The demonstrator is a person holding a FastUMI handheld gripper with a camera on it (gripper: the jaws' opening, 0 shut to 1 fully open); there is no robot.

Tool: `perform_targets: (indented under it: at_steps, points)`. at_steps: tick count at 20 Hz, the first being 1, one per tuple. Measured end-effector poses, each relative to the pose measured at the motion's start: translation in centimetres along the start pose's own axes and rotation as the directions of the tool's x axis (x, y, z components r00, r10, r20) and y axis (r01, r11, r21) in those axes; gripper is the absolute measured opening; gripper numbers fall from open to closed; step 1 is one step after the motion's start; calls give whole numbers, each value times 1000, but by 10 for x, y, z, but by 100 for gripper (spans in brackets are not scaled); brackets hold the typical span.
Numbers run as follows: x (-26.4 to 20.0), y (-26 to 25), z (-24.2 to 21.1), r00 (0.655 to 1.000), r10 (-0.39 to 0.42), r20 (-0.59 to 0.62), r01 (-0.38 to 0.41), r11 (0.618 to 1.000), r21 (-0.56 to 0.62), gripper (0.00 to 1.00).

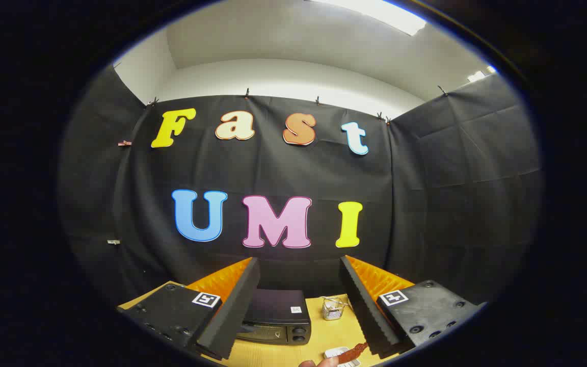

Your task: Open the toaster oven, put the food inside, and close the toaster oven door.

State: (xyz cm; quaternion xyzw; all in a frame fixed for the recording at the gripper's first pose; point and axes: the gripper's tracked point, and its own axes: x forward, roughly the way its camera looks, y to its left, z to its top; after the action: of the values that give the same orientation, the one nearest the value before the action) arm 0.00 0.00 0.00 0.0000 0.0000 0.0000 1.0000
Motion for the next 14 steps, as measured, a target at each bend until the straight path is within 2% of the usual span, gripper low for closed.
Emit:
perform_targets:
  at_steps: [14]
  points:
    - [6, 8, -18, 1000, 20, -23, -20, 1000, 12, 97]
